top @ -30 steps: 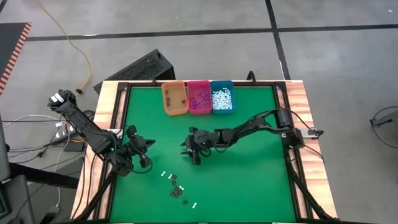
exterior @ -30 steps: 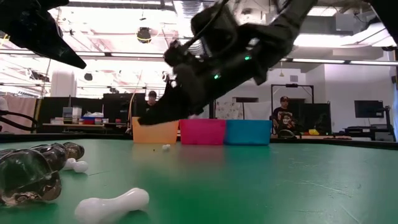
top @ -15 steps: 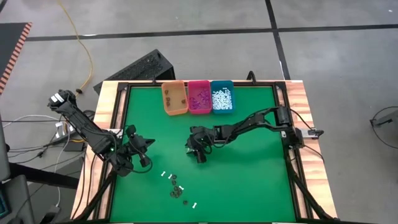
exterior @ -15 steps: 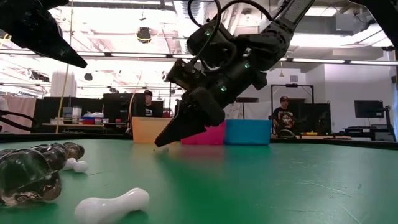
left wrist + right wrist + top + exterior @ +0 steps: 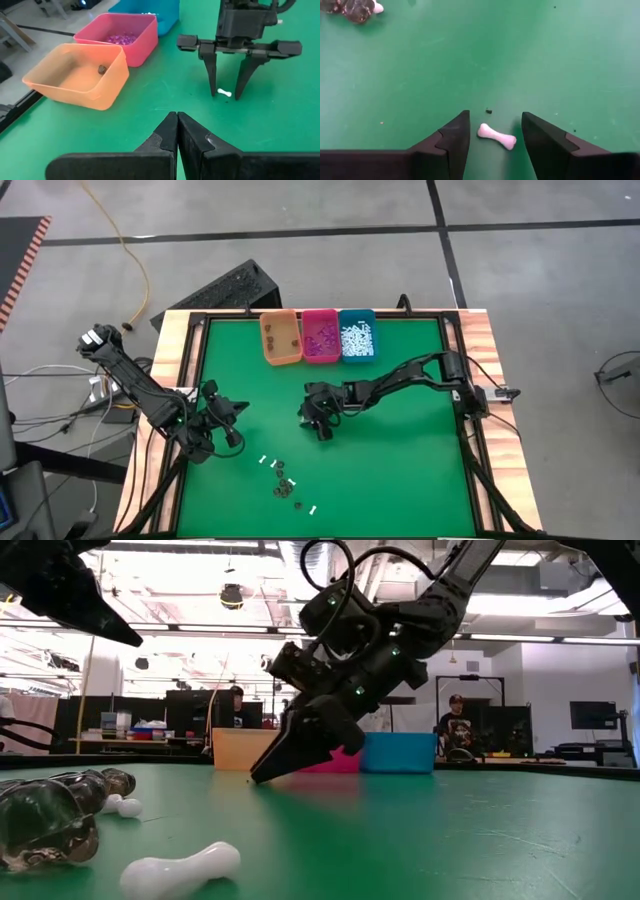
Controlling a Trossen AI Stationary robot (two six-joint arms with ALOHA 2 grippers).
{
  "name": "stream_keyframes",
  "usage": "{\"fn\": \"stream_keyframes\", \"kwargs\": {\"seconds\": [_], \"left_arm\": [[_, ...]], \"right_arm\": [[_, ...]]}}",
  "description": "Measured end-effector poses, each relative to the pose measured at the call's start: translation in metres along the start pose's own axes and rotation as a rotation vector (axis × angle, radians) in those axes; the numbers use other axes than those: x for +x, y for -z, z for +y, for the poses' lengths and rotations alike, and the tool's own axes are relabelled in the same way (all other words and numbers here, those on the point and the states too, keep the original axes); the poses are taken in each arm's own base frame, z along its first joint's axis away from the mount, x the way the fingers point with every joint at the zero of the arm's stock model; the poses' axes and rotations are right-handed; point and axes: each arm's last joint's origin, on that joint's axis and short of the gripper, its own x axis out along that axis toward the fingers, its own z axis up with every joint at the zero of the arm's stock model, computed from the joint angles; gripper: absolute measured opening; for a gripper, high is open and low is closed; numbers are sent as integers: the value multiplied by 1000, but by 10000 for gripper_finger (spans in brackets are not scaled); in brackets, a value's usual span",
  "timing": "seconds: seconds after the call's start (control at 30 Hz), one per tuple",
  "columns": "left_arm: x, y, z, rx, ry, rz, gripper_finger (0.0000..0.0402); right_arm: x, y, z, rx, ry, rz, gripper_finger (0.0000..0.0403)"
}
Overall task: Sort Halloween decoration
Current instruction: Put the white bone toy into the blue bin
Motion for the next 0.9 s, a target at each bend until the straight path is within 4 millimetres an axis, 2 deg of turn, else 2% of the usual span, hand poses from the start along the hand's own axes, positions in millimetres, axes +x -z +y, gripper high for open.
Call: {"fn": "stream_keyframes", "kwargs": {"seconds": [0.33,0.63,0.9], "left_arm": [[1,2,1,5,-14,7,0],[1,2,1,6,-18,5,0],[1,2,1,6,-14,8,0]], "right_arm": [[11,11,4,34,-32,29,182],[11,13,4,41,-35,46,101],[12,14,4,97,-29,52,55]]}}
